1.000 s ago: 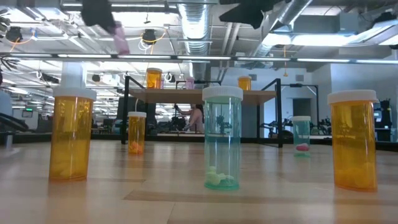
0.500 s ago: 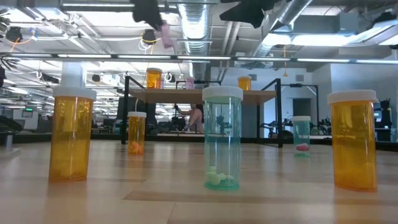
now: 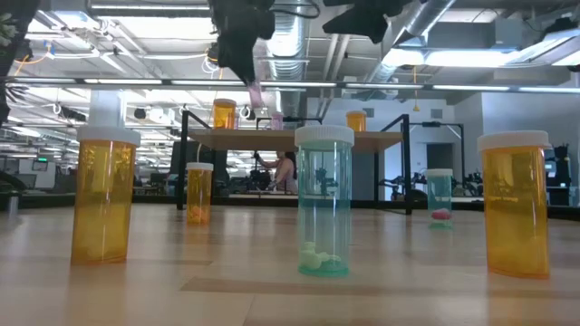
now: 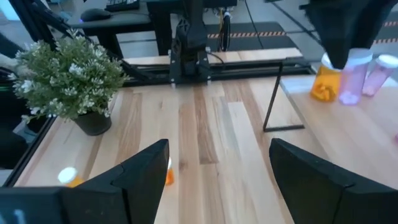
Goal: Pick and place medicine bottles onto shelf by color
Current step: Put the small pink pill bottle on the shelf
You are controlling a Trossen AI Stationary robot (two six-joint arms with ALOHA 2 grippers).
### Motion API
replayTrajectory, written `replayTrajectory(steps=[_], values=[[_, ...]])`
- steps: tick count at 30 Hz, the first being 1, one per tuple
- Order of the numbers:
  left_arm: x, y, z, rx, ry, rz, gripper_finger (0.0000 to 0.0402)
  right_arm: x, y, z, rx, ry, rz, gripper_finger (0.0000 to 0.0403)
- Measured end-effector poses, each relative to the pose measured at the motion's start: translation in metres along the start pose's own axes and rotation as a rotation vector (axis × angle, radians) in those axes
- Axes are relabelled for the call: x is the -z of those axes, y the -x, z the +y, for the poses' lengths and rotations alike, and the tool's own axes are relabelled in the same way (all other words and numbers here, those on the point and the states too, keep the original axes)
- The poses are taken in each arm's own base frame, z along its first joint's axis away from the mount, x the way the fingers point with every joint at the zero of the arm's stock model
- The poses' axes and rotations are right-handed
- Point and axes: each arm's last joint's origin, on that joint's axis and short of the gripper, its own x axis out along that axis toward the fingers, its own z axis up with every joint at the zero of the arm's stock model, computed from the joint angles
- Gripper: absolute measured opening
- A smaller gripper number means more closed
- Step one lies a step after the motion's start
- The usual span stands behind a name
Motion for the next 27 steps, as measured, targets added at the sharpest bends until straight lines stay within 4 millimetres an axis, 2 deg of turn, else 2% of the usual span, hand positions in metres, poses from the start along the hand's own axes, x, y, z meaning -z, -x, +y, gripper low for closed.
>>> replayTrajectory(steps=[4,10,21,27], values=[[0.001,-0.002,0.015,0.008,0.022,-0.005,0.0100,0.002,0.000,0.000,0.000,-0.007,0.016,0.0302],[0.003,0.000,0.027,0.009,0.044,-0.018,0.0100,0.002,0.000,0.000,0.000,-0.022,0.017,0.0302],[-0.004,-0.035,0.033,0.048,0.041,0.070,0.0100,0.003,0.000,0.000,0.001,-0.029,0.026,0.0302],[-0.003,-0.039,0.036,0.044,0.036,0.091,0.0101,0.003,0.000,0.000,0.002,-0.025,0.034,0.0302]])
